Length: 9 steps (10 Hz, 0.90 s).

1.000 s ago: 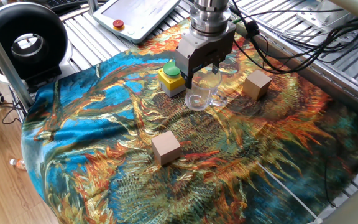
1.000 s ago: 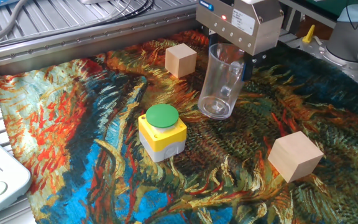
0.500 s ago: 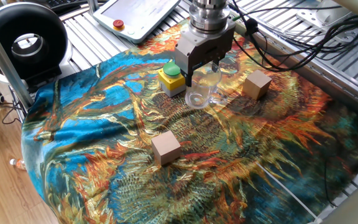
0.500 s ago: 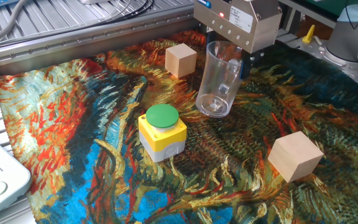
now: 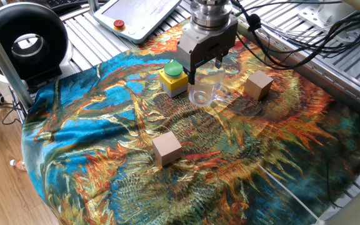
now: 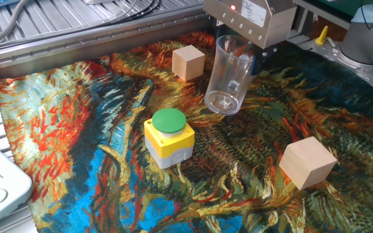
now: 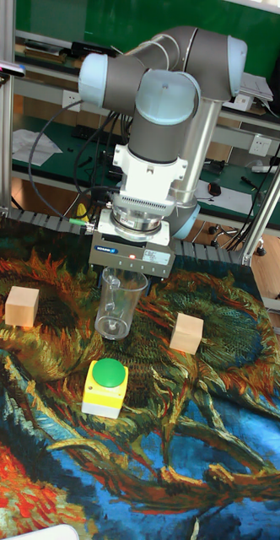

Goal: Pick up the cup

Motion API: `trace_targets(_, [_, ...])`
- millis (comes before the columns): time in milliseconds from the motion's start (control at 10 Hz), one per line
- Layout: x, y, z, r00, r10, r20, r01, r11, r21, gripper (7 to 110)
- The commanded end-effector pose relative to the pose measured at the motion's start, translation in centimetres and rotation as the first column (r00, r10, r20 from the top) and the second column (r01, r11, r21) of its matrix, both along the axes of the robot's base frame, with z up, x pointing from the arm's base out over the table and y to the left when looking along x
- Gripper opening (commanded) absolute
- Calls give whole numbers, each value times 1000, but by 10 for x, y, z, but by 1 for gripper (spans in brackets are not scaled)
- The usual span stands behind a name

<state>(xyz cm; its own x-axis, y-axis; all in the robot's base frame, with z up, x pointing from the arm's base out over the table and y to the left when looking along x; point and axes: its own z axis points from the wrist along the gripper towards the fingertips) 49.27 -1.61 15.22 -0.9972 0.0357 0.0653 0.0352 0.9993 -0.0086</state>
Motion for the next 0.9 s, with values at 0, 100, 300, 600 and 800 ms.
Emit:
trace_targets(0, [-2, 4, 8, 1000, -1, 6, 1, 1000, 12, 88])
trace_targets(100, [-2, 5, 9, 1000, 2, 6, -2, 1000, 10, 88])
trace_targets(300, [-7, 13, 16, 1000, 3, 7, -3, 1000, 15, 88])
trace_targets(600, [-11, 23, 23, 1000, 3, 4, -3, 1000, 23, 88])
trace_targets(800, [-12, 22, 23, 1000, 8, 3, -8, 1000, 20, 88])
